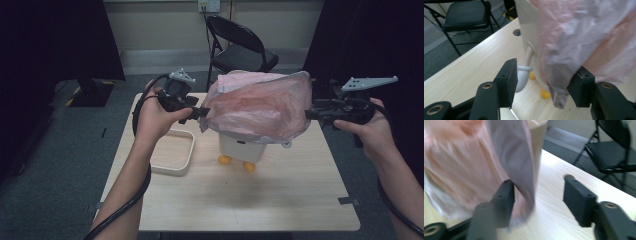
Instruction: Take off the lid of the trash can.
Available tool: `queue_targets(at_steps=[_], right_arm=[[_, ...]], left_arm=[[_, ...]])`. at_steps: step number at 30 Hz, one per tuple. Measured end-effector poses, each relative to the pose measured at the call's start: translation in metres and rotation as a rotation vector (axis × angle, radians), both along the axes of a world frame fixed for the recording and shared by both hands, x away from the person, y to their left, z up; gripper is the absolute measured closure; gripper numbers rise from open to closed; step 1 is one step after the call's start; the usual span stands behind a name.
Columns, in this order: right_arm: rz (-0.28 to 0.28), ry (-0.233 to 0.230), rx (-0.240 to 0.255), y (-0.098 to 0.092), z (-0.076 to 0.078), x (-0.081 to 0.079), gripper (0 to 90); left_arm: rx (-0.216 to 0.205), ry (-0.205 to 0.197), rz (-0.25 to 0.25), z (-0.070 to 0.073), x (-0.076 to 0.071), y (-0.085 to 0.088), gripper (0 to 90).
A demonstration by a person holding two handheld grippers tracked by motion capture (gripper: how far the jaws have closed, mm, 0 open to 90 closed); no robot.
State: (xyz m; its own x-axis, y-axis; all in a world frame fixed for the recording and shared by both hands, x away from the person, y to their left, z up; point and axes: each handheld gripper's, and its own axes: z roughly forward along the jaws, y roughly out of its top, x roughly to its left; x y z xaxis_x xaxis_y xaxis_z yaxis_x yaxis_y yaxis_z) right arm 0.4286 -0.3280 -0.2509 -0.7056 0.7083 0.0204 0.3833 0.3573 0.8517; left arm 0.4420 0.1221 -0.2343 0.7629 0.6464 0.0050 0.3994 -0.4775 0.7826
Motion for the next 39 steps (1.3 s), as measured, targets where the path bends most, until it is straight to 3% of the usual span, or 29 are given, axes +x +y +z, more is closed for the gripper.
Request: queue_targets(at_steps=[2,3,4,6,7,9,12,13,15,17,20,21,23,28,32,36,39], right_arm=[[0.004,-0.002,0.015,0.005,0.0,0.005,48.4],[0.004,-0.013,0.015,0.008,0.001,0.008,55.6],[0.0,-0.02,0.021,0.011,0.003,0.011,63.4],[-0.006,-0.015,0.057,0.015,0.004,0.017,71.1],[-0.016,-0.009,0.079,0.015,0.004,0.02,72.0],[-0.018,0.015,0.144,0.016,0.002,0.029,80.1],[-0.053,0.06,0.129,0.017,-0.006,0.043,88.4],[-0.059,0.076,0.122,0.017,-0.009,0.047,88.9],[-0.073,0.118,0.117,0.019,-0.019,0.057,89.9],[-0.067,0.164,0.112,0.022,-0.031,0.066,90.0],[-0.01,0.216,0.105,0.032,-0.044,0.073,90.0],[0.003,0.214,0.097,0.034,-0.046,0.073,90.0],[0.014,0.211,0.077,0.037,-0.046,0.074,90.0],[0.004,0.176,0.041,0.036,-0.044,0.072,86.8],[-0.025,0.142,0.013,0.033,-0.041,0.066,70.9],[-0.064,0.086,0.026,0.026,-0.028,0.053,54.8],[-0.067,0.053,0.029,0.024,-0.016,0.044,50.1]], left_arm=[[0.011,0.009,0.01,0.0,0.003,0.002,51.6],[-0.005,0.007,0.016,-0.001,0.005,0.003,51.9],[0.004,0.013,0.02,0.0,0.006,0.004,60.0],[0.003,0.016,0.041,0.0,0.01,0.004,67.1],[-0.009,0.051,0.052,0.001,0.012,0.004,75.9],[-0.072,0.071,0.071,0.001,0.019,0.004,79.3],[-0.055,0.07,0.11,0.001,0.029,0.004,85.7],[-0.065,0.101,0.116,0.0,0.035,0.003,87.7],[-0.07,0.107,0.124,-0.004,0.044,0.001,89.7],[-0.057,0.115,0.143,-0.008,0.053,0.0,90.0],[0.002,0.159,0.15,-0.021,0.064,-0.004,90.0],[0.019,0.19,0.14,-0.03,0.068,-0.006,90.0],[0.002,0.213,0.106,-0.041,0.072,-0.008,90.0],[-0.007,0.196,0.098,-0.041,0.069,-0.011,90.0],[-0.015,0.176,0.116,-0.034,0.062,-0.005,89.2],[-0.007,0.139,0.12,-0.024,0.052,0.0,85.9],[-0.008,0.116,0.118,-0.018,0.046,0.0,85.5]])
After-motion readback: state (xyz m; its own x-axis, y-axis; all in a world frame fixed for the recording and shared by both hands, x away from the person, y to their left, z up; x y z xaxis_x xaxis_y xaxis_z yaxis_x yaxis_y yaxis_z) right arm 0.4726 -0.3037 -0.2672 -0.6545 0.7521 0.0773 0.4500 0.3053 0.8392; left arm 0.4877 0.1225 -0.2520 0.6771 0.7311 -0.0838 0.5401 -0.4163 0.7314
